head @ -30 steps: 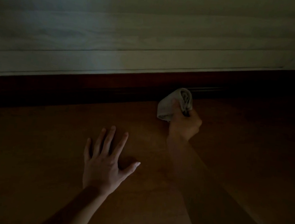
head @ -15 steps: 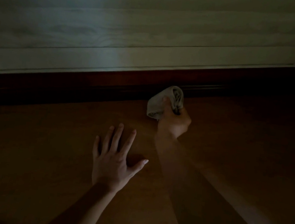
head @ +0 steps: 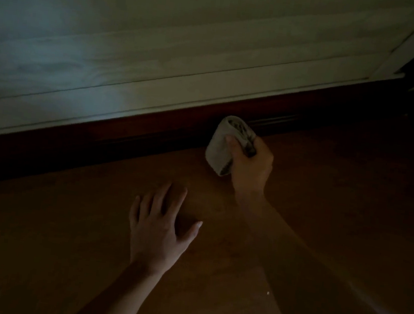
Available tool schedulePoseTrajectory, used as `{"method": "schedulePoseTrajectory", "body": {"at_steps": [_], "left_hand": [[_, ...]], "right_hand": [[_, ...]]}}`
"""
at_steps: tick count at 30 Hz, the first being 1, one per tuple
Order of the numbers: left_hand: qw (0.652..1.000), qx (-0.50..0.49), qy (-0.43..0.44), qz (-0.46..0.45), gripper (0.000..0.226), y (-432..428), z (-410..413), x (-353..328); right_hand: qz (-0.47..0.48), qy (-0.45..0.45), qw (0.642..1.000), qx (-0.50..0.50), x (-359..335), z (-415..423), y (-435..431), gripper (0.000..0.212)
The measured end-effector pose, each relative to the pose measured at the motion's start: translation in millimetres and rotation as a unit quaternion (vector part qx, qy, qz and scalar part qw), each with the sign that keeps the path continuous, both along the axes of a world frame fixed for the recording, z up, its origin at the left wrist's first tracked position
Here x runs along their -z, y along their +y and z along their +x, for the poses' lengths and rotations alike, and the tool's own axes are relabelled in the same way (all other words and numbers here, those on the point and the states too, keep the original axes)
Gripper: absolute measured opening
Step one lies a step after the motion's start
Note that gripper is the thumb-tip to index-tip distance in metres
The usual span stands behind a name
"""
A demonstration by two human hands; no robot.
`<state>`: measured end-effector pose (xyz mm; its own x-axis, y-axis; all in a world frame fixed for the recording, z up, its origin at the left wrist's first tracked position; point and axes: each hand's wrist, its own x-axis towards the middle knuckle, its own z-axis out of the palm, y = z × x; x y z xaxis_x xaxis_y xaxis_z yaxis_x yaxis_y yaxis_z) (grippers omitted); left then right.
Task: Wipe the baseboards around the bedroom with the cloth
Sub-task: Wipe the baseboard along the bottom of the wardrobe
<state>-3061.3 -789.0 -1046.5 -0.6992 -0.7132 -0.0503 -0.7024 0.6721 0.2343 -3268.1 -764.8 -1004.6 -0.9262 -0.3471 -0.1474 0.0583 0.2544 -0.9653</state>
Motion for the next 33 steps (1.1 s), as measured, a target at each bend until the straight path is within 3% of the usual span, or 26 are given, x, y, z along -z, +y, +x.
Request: {"method": "schedulePoseTrajectory", "body": {"at_steps": [5, 14, 19, 21, 27, 33], "left_hand": [[0.993, 0.112, 0.042, 0.022, 0.069, -4.5, -63.9, 1.1], [0.992, 0.128, 0.001, -0.014, 0.069, -4.7, -72.1, 8.2], [0.993, 0.120, -0.001, -0.017, 0.068, -3.9, -73.0, 6.4], [0.993, 0.117, -0.001, -0.017, 0.068, -4.7, -72.2, 7.1], [0.993, 0.119, -0.005, -0.017, 0.067, -4.6, -72.2, 8.6], [0.993, 0.115, -0.003, -0.020, 0.069, -3.7, -72.1, 10.3]], "right_hand": [[-0.005, 0.029, 0.999, -0.012, -1.1, -17.6, 5.4, 0.022], [-0.002, 0.046, 0.988, 0.150, -3.2, -66.2, 31.0, 0.021], [0.006, 0.056, 0.998, 0.015, -2.6, -31.1, 13.0, 0.029], [-0.002, 0.054, 0.999, 0.005, 1.7, -24.1, 7.9, 0.031], [0.010, 0.021, 0.985, 0.172, 2.1, -55.7, 24.0, 0.032], [0.004, 0.055, 0.998, 0.029, 7.7, -19.6, 8.5, 0.028]]}}
